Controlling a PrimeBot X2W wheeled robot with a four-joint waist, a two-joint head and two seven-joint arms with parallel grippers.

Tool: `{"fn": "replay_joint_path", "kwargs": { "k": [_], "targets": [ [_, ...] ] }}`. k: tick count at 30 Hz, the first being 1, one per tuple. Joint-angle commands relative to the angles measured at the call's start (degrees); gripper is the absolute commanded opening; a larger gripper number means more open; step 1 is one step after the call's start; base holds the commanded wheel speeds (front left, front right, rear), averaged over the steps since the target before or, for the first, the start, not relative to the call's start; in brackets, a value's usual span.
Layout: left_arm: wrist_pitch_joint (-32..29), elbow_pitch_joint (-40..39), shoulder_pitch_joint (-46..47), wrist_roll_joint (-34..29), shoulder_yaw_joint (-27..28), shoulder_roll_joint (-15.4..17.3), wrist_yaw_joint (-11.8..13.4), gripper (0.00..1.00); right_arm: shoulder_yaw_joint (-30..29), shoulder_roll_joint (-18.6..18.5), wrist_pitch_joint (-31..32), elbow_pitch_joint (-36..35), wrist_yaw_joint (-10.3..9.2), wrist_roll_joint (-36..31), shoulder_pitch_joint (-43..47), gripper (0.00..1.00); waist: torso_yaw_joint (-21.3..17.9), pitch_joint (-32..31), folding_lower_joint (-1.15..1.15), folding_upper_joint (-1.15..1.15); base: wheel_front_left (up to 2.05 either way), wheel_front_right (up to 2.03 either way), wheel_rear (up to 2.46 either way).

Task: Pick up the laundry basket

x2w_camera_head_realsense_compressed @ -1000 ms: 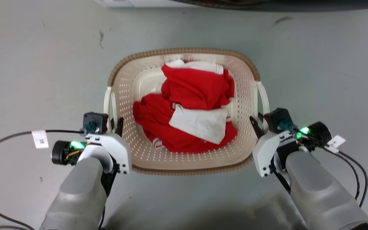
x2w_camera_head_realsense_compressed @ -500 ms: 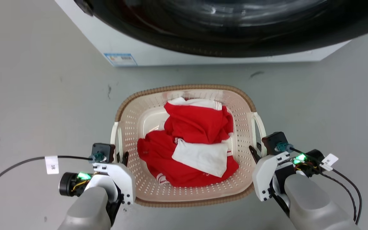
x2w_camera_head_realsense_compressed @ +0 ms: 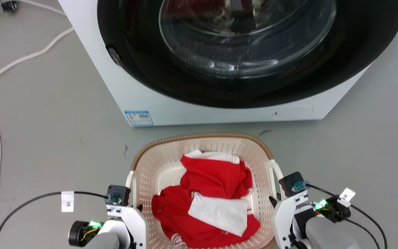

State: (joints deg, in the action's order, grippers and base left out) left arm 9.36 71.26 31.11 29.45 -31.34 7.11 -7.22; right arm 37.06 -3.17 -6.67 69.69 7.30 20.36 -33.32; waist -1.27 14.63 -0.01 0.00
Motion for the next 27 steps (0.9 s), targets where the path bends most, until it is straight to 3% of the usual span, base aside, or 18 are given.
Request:
{"fn": "replay_joint_path", "kwargs": {
  "k": [1,13,27],
  "targets": [
    [-0.2,-0.3,-0.8,0.0,-0.7,-0.2,-0.4,0.00,0.6,0.5,-0.2,-0.4,0.34,0.2,0.4,0.00,-0.4,-2.8,0.01,0.00,0.00,0.00,0.00],
    [-8.5,-2.2,-5.4,7.0,-7.1,0.7,-0.4,0.00,5.4,0.5,4.8,1.5,0.30,4.8,3.8,0.00,0.1,-12.9,0.01,0.00,0.00,0.00,0.00],
    [-14.6,-3.5,-3.8,12.0,-12.7,2.5,-0.4,0.00,9.4,0.3,9.0,2.5,0.27,8.1,2.8,0.00,0.5,-15.9,0.01,0.00,0.00,0.00,0.00]
  ]
}}
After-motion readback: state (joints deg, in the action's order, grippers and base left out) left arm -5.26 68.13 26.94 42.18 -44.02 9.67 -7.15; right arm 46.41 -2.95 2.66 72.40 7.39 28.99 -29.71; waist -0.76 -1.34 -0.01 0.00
